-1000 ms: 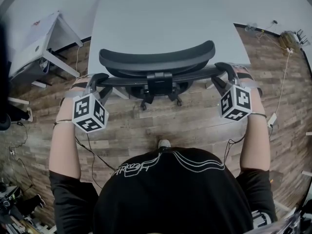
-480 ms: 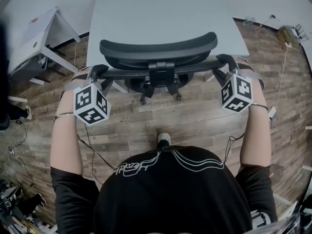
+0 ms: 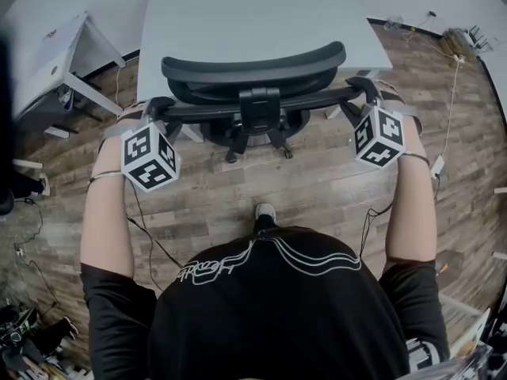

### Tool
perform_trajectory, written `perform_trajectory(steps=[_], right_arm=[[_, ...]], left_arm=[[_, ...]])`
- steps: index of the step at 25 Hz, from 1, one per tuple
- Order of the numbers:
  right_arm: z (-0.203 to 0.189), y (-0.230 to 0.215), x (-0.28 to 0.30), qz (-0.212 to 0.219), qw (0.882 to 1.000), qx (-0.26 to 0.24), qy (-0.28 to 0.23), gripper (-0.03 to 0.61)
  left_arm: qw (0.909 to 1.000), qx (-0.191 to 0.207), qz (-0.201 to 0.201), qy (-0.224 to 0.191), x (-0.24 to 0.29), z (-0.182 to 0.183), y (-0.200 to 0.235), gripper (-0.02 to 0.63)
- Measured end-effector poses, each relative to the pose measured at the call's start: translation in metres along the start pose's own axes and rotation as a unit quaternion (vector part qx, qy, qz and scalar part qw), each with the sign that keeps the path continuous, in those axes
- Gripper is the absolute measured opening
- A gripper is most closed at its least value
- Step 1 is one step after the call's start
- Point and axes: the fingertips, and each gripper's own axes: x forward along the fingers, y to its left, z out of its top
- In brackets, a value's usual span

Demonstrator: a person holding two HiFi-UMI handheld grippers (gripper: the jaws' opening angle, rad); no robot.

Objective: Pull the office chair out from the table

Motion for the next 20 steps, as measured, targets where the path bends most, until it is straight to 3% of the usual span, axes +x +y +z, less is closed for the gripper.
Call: perform_trajectory(steps=[10, 13, 17, 20], right_arm=[[0.002, 0.006, -0.011, 0.02, 0.999, 0.019, 0.022, 0.219], [0.004, 0.026, -0.027, 0.019, 0.999, 0.028, 0.023, 0.221], [0.016, 0.069, -0.065, 0.009, 0.999, 0.041, 0.016, 0.222], [0.025, 0.09, -0.084, 0.003, 0.998, 0.049, 0.025, 0.222]], left_arm=[[0.9997, 0.007, -0.001, 0.024, -0.012, -0.002, -0.01, 0.161], [0.9994, 0.009, 0.002, 0.032, -0.022, -0.006, -0.028, 0.161], [0.9967, 0.025, 0.039, 0.067, -0.043, -0.024, -0.06, 0.163], [0.9971, 0.018, 0.034, 0.067, -0.053, -0.033, -0.074, 0.163]])
